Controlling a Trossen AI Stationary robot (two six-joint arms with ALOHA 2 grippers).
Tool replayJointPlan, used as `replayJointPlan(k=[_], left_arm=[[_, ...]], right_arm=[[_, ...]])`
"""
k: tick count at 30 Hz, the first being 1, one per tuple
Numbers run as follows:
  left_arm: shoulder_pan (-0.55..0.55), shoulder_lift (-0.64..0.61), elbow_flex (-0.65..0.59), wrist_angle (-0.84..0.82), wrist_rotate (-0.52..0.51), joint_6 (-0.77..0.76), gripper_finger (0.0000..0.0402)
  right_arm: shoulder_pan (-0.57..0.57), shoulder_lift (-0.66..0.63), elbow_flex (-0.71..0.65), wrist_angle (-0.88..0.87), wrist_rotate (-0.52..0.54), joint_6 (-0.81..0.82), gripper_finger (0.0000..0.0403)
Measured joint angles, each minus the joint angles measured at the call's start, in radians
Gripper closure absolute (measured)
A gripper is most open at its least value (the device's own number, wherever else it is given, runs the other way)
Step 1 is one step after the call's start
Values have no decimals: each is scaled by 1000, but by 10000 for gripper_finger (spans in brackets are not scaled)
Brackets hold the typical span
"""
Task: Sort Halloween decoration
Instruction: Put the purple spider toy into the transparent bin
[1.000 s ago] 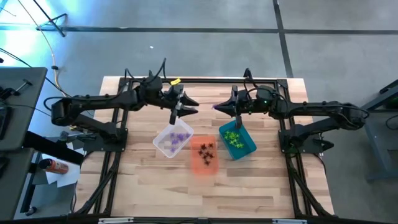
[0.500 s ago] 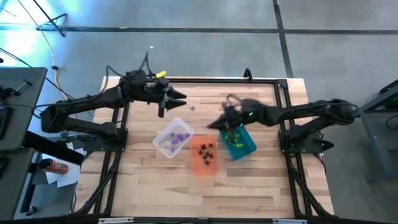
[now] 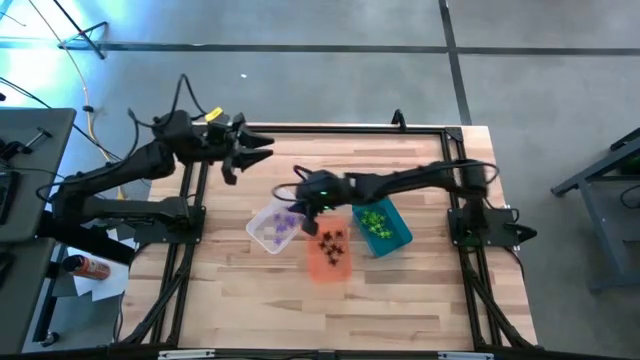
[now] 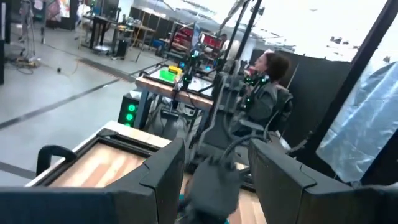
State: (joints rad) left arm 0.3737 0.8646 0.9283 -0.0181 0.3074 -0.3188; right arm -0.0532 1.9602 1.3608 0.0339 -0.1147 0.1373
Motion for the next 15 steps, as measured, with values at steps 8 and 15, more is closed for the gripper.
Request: replayJointPlan(k=[8,15], left_arm=[[0,-41,0,-28,2,-23,236],[0,-41,0,-35,4,-66,236]], right_arm=[[-14,258,387,-402,81,123,403],[-14,446,653,-605,186,188,403]])
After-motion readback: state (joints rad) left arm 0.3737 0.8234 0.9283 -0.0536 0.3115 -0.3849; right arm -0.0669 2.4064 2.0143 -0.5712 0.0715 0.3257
